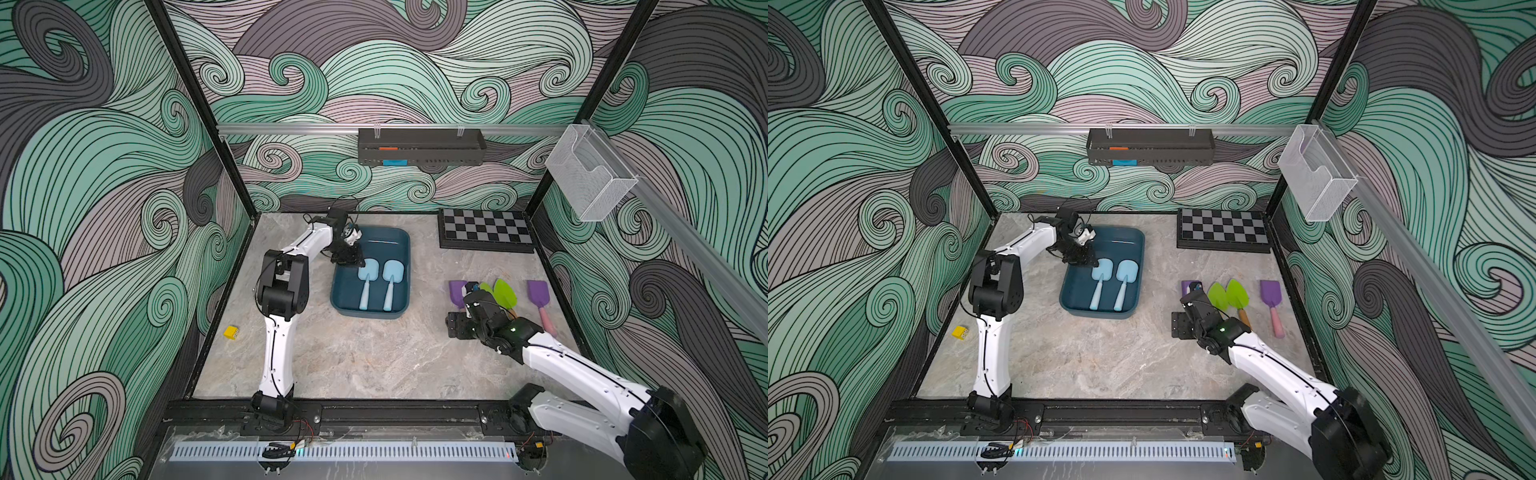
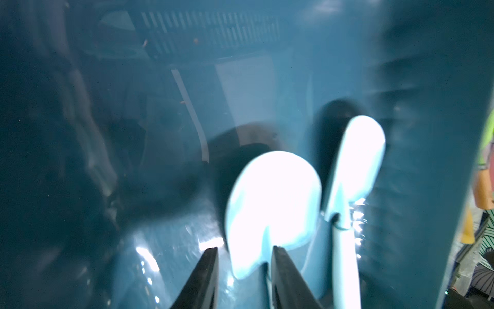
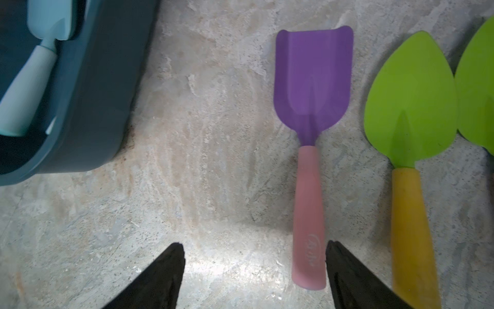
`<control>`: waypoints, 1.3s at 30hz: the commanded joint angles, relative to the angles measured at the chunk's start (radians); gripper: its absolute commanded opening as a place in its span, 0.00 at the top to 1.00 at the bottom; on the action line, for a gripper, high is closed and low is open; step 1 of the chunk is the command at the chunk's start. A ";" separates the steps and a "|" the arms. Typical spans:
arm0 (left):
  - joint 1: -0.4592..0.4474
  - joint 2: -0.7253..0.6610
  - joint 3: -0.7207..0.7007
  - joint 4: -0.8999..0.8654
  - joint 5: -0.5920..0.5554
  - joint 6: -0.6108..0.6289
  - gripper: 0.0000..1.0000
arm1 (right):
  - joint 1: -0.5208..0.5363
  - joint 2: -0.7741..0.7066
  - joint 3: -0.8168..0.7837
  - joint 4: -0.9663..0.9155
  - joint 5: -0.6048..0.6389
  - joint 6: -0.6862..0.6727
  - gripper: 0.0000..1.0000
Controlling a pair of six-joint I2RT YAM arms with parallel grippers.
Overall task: Put the shovel into the storage box
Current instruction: Place the shovel in the storage box, then pick up the shovel from the center of the board.
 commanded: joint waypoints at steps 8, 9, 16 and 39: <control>-0.056 -0.220 -0.107 0.073 -0.008 -0.056 0.61 | -0.127 0.134 0.019 0.046 -0.005 0.040 0.21; -0.060 -0.237 -0.124 0.085 -0.009 -0.062 0.61 | -0.131 0.147 0.018 0.057 -0.013 0.040 0.22; -0.117 -0.371 -0.287 0.222 0.024 -0.127 0.60 | -0.161 0.261 0.021 0.124 -0.060 0.038 0.28; -0.254 -0.417 -0.441 0.506 0.174 -0.282 0.58 | -0.141 0.262 0.082 0.119 -0.183 -0.039 1.00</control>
